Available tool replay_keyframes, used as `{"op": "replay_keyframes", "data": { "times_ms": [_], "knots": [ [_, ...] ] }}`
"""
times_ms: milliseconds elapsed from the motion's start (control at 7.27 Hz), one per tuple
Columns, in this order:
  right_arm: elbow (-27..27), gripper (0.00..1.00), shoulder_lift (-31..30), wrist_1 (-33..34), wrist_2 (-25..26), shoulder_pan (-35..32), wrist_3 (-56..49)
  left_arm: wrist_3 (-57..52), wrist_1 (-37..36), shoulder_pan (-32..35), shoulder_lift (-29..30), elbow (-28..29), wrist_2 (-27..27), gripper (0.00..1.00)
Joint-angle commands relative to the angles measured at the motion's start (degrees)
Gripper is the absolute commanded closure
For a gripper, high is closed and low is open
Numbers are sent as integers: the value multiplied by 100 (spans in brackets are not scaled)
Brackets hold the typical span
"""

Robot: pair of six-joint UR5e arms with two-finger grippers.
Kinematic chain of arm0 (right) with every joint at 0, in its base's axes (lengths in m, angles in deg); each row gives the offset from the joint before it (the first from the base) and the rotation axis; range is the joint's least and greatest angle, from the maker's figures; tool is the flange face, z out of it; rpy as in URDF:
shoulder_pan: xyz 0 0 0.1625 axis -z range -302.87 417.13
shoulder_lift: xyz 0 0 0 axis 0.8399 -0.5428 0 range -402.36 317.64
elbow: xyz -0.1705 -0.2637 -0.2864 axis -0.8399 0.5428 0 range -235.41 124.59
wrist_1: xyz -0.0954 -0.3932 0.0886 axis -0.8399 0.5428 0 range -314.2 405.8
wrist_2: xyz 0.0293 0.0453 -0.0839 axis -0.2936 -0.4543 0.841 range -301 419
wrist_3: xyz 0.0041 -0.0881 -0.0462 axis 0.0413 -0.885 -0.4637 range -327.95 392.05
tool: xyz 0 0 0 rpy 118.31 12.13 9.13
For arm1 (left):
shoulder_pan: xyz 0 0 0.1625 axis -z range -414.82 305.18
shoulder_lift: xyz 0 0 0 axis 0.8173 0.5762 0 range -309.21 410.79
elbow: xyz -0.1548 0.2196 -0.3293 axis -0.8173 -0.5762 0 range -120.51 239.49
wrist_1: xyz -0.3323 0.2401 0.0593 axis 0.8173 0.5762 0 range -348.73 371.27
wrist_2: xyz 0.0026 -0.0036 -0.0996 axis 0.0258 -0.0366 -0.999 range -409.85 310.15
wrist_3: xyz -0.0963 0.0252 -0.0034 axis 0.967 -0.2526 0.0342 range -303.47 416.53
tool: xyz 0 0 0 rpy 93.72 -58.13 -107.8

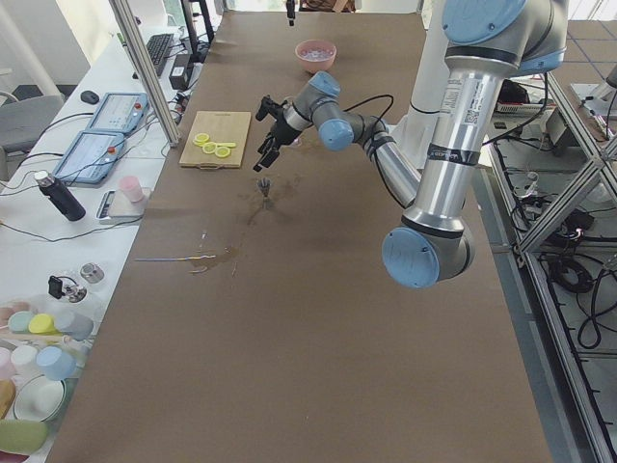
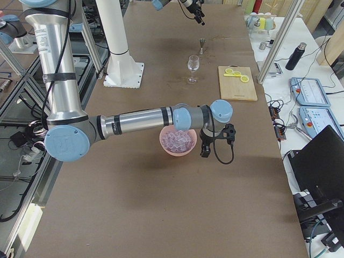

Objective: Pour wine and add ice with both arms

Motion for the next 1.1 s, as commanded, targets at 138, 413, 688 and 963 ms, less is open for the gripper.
{"op": "replay_keyframes", "data": {
  "times_ms": [138,413,688,963],
  "knots": [
    [-1296,0,-506,-160,794,1002,1115,-140,-35,184,13,25,-141,2],
    [-1265,0,-1332,-1997,1232,1503,1585,-227,-44,542,22,42,-865,2],
    [-1229,0,-1380,-2306,1682,2075,1722,-474,-44,738,-4,69,-1125,2],
    [-1185,1,-1362,-2306,1973,2297,1434,-465,-44,730,13,113,-1134,2]
  ]
}}
